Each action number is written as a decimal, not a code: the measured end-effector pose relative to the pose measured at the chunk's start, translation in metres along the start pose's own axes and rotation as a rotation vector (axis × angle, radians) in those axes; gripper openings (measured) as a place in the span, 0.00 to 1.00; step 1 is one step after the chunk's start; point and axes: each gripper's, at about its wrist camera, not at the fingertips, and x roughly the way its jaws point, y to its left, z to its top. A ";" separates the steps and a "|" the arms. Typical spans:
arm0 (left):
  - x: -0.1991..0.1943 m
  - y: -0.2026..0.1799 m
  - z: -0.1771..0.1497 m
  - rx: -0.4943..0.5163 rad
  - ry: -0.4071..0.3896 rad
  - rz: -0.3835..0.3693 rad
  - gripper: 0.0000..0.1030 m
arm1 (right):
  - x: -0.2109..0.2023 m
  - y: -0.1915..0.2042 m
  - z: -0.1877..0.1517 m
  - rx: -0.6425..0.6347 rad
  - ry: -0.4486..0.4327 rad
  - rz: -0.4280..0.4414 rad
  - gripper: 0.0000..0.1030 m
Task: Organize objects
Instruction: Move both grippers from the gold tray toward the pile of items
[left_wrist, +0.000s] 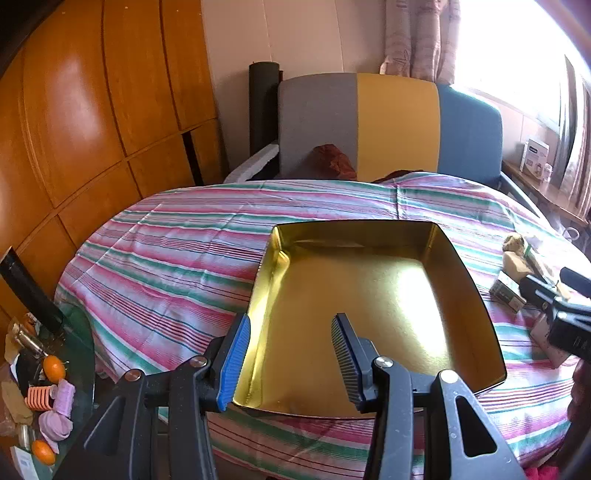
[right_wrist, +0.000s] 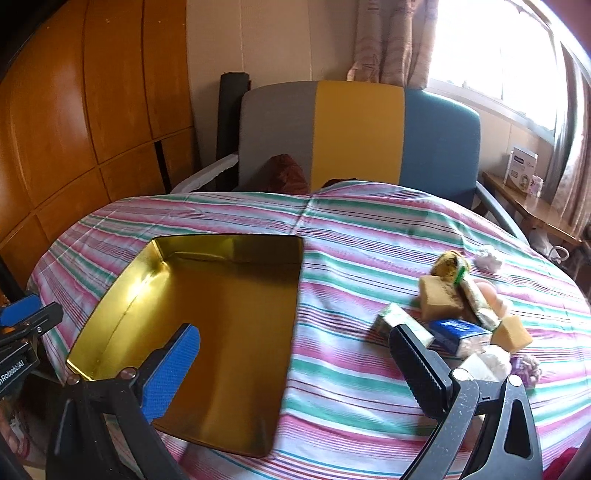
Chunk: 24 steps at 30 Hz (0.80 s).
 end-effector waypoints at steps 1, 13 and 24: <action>0.000 -0.002 0.001 0.004 0.001 -0.001 0.45 | -0.001 -0.005 0.001 0.003 0.002 -0.003 1.00; 0.008 -0.022 0.004 0.013 0.051 -0.194 0.45 | -0.007 -0.088 0.010 0.067 0.038 -0.063 1.00; 0.010 -0.082 0.009 0.140 0.083 -0.390 0.53 | 0.013 -0.195 -0.008 0.237 0.104 -0.062 1.00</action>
